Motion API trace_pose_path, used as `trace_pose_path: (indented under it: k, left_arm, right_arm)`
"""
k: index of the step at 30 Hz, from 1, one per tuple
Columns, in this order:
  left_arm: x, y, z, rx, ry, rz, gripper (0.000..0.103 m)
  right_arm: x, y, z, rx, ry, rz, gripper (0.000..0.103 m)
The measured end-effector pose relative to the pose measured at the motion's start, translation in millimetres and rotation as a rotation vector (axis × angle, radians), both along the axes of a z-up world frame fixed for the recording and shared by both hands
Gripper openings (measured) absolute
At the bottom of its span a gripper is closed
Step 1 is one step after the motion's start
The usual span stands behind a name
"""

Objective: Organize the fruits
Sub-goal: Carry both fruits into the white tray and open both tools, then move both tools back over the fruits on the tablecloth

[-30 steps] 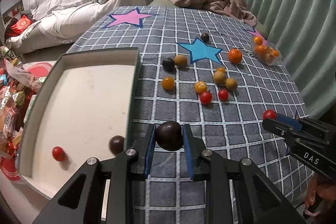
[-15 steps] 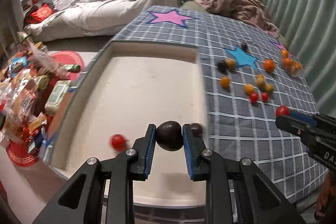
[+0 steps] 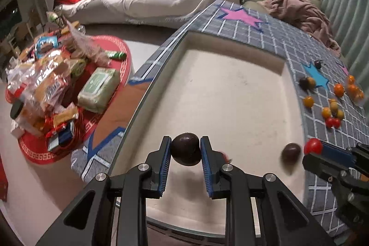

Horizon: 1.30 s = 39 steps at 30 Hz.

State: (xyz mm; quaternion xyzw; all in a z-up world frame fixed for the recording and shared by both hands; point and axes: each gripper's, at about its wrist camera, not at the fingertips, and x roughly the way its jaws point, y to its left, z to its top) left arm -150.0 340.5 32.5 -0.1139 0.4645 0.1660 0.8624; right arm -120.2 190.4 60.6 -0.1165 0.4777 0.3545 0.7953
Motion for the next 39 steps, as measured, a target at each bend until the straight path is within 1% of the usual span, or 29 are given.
trace_pose_path:
  k: [5, 11, 13, 14, 15, 17, 18, 19, 20, 21, 22, 23, 25, 29, 33, 39]
  left_arm:
    - [-4.7, 4.6, -13.1, 0.006, 0.033, 0.006, 0.027]
    - [-7.5, 5.3, -21.3, 0.012, 0.048, 0.008, 0.028]
    - [-7.1, 2.3, -21.1, 0.03, 0.052, -0.001, 0.028]
    - [-6.7, 0.8, -21.4, 0.035, 0.054, -0.008, 0.028]
    - [-6.5, -0.4, -21.7, 0.04, 0.057, -0.011, 0.028]
    - [-6.9, -2.2, -21.7, 0.048, 0.054, -0.014, 0.028]
    - [-7.1, -2.7, -21.6, 0.049, 0.054, -0.014, 0.034]
    - [-7.2, -2.0, -21.5, 0.042, 0.053, -0.015, 0.06]
    - [-8.1, -1.8, -21.0, 0.038, 0.048, -0.008, 0.072]
    - [-9.7, -2.0, -19.7, 0.039, 0.032, -0.001, 0.08]
    - [-11.4, -3.2, -18.1, 0.041, 0.016, -0.001, 0.08]
    - [-11.0, -4.8, -17.7, 0.037, 0.018, -0.01, 0.08]
    - [-9.3, -9.0, -17.2, 0.03, 0.028, -0.023, 0.08]
    - [-8.0, -23.7, -8.0, 0.019, 0.007, -0.05, 0.08]
    - [-4.2, -50.5, 6.0, 0.012, -0.024, -0.115, 0.08]
    - [7.9, -112.8, 26.4, 0.01, -0.061, -0.258, 0.08]
  right_arm:
    - [-8.8, 15.9, -13.6, -0.047, 0.011, 0.05, 0.025]
    - [-12.3, 21.6, -22.7, -0.09, 0.017, 0.074, 0.026]
    - [-11.8, 21.3, -23.5, -0.087, 0.019, 0.072, 0.034]
    - [-12.2, 20.7, -22.3, -0.076, 0.022, 0.075, 0.041]
    - [-13.4, 21.1, -20.7, -0.074, 0.017, 0.074, 0.052]
    - [-15.6, 20.2, -15.9, -0.072, -0.003, 0.074, 0.063]
    - [-16.5, 19.4, -13.5, -0.07, -0.009, 0.072, 0.066]
    - [-17.2, 18.0, -11.1, -0.067, -0.015, 0.069, 0.067]
    - [-17.5, 15.7, -8.4, -0.062, -0.02, 0.064, 0.069]
    - [-17.6, 13.6, -6.5, -0.056, -0.022, 0.06, 0.073]
    - [-17.4, 10.0, -3.6, -0.049, -0.027, 0.052, 0.076]
    - [-17.2, 6.7, -1.3, -0.047, -0.034, 0.042, 0.08]
    - [-16.2, -3.7, 2.7, -0.039, -0.043, 0.021, 0.081]
    - [-14.7, -39.0, 5.6, -0.038, -0.055, -0.061, 0.083]
    - [-11.7, -93.0, 2.3, -0.03, -0.047, -0.192, 0.083]
    - [-12.4, -187.7, -4.1, -0.038, -0.049, -0.413, 0.083]
